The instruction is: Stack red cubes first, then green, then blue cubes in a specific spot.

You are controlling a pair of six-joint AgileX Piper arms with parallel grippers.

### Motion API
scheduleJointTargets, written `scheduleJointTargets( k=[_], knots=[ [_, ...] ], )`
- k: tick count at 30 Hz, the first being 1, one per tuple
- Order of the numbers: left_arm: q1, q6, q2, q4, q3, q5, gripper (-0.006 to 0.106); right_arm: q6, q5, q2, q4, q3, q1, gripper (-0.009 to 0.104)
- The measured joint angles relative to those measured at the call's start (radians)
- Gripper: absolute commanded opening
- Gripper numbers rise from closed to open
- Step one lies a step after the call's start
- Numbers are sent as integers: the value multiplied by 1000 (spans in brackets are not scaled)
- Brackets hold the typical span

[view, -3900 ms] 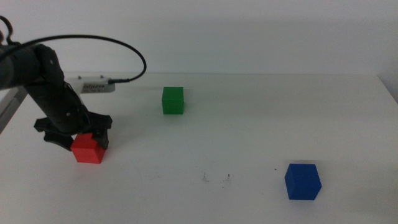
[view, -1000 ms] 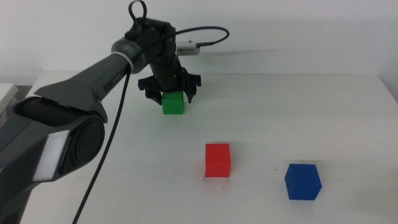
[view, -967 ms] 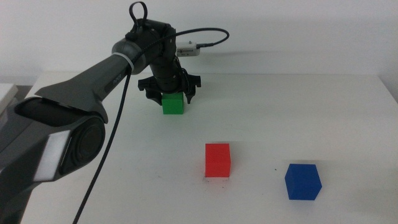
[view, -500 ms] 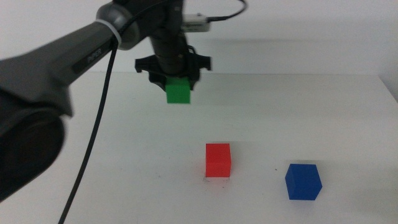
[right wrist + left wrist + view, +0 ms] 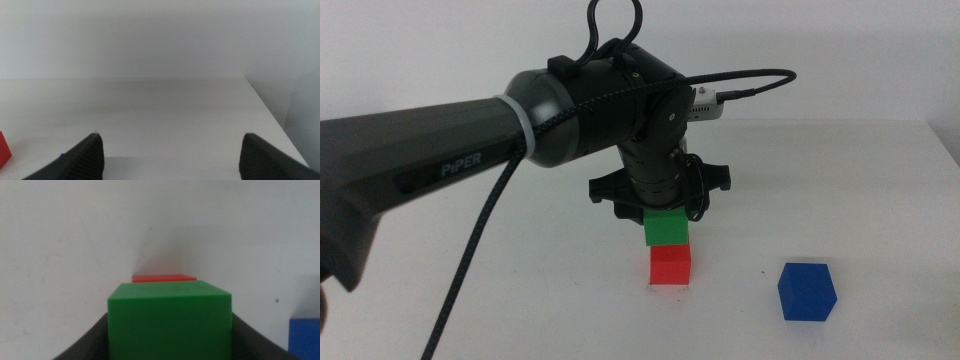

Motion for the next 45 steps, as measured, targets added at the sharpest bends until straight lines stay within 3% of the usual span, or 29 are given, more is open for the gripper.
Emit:
scheduleJointTargets(
  k=[45],
  knots=[
    [-2,14,62,-25,2,-34,12,0,0,0,0,0,0,92]
  ],
)
